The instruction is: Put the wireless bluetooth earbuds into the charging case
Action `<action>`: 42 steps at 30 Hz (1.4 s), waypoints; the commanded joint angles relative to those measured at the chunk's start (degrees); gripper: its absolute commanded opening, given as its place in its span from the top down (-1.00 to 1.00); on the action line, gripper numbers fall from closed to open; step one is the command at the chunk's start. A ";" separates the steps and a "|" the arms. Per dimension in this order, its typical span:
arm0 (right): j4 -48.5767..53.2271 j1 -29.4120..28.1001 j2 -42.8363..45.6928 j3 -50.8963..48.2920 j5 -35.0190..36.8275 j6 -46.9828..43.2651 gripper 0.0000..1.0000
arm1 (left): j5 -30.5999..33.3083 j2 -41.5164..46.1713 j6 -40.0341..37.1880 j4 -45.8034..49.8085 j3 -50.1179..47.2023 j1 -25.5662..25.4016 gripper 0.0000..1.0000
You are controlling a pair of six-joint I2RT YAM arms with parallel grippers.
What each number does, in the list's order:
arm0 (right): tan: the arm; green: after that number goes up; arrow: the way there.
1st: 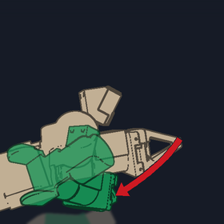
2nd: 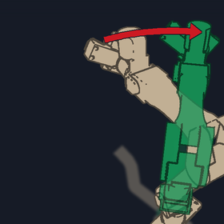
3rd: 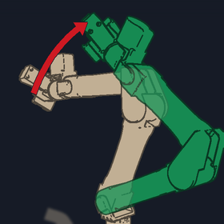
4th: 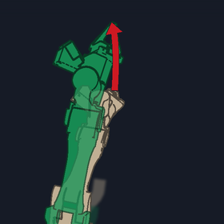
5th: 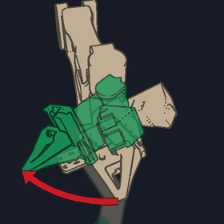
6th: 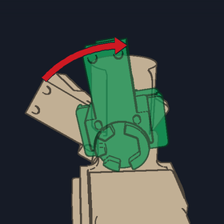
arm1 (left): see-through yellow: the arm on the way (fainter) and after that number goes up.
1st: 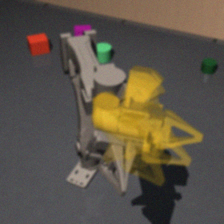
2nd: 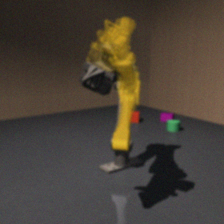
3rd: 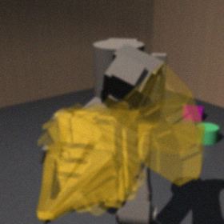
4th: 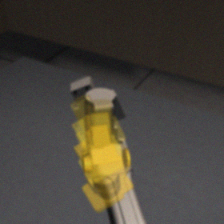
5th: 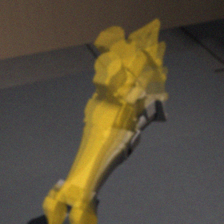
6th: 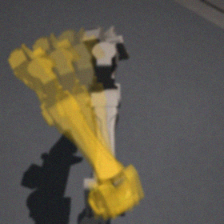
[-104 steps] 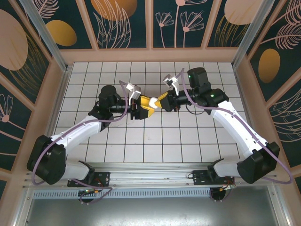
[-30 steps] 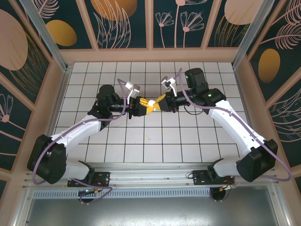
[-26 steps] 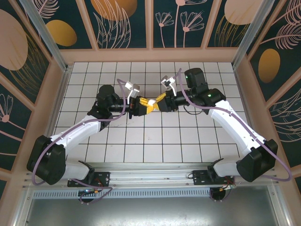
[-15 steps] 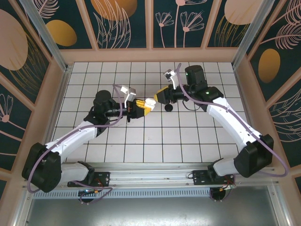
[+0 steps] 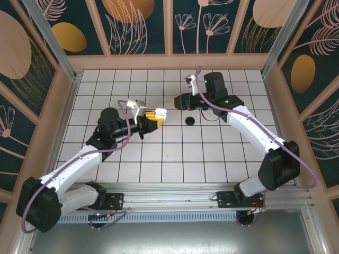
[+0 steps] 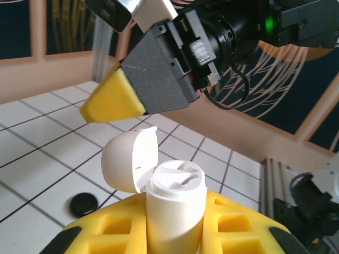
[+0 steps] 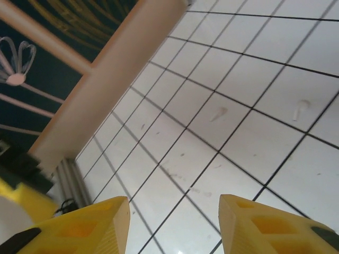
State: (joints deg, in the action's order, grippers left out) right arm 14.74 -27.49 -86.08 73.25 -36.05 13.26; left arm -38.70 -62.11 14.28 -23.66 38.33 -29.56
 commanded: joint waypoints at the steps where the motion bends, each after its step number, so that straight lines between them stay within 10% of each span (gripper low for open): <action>1: -2.34 0.01 -6.38 1.50 5.97 7.80 0.11 | 6.74 3.31 -3.70 6.28 -0.51 0.04 0.87; 22: 18.37 -8.85 -48.71 47.85 30.28 14.02 0.45 | 18.62 17.64 -8.83 19.49 -2.91 0.02 0.84; 42: 11.17 -18.69 -60.08 56.95 29.40 25.06 0.45 | 21.04 20.79 -9.35 19.44 -4.55 0.03 0.83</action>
State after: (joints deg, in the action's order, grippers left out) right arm 27.22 -45.87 -144.33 127.26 -7.33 35.68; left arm -18.70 -42.48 5.76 -4.19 34.48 -29.56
